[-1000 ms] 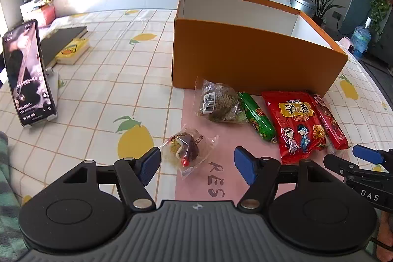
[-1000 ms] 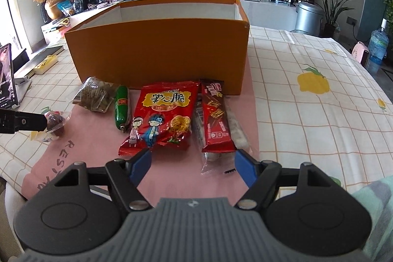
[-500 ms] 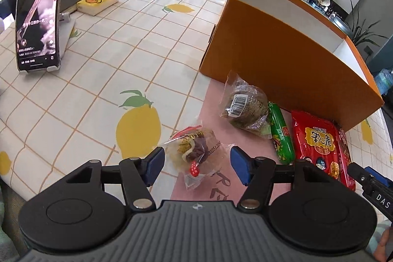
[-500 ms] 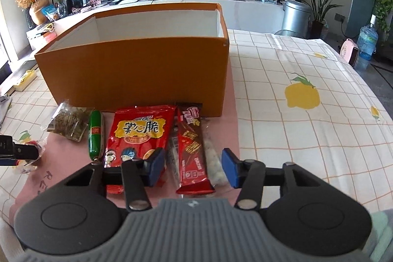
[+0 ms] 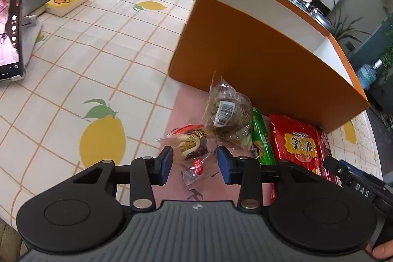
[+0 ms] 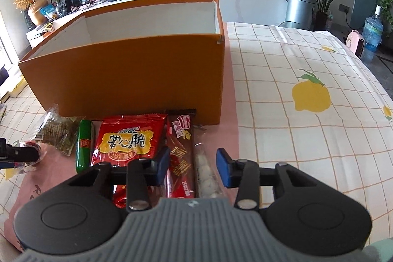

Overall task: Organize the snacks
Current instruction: 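Move the left gripper to the clear wrapped snack while the right gripper closes on the red chocolate bar, then close the left gripper on the clear wrapped round snack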

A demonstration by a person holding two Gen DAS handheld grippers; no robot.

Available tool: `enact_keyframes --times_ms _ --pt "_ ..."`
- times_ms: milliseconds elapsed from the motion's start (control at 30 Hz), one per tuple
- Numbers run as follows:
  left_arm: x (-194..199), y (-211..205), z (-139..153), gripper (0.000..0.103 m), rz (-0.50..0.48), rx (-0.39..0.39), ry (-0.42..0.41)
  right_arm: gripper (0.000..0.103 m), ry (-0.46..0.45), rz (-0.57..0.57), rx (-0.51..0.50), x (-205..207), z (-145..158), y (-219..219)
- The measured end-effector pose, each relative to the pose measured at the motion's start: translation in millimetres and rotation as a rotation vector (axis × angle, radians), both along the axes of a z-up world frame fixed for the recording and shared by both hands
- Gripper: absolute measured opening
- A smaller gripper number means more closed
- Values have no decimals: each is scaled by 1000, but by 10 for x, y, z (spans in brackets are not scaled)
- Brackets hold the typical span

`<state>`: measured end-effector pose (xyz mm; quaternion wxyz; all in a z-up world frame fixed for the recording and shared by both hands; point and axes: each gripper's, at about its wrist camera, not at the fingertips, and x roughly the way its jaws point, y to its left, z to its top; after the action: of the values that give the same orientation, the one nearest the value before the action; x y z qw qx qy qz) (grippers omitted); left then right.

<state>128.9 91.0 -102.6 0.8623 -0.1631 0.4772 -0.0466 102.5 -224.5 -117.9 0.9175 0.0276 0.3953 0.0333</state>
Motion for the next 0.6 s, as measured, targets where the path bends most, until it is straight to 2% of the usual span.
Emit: enact_keyframes --times_ms 133,233,300,367,400,467,600 --pt "-83 -152 6 45 -98 26 -3 36 13 10 -1 14 -24 24" --pt "-103 -248 -8 45 -179 -22 18 32 23 12 3 27 -38 27" --pt "-109 -304 -19 47 -194 -25 25 30 23 11 7 25 -41 25" --pt "-120 -327 -15 50 -176 -15 15 25 21 14 9 17 -39 37" --pt "-126 -325 -10 58 -162 -17 9 24 21 15 8 13 -42 41" --pt "-144 -296 -4 68 -127 -43 0 23 19 19 0 5 -46 53" --pt "-150 -185 -17 69 -43 -100 11 23 15 24 -17 -6 -45 86"
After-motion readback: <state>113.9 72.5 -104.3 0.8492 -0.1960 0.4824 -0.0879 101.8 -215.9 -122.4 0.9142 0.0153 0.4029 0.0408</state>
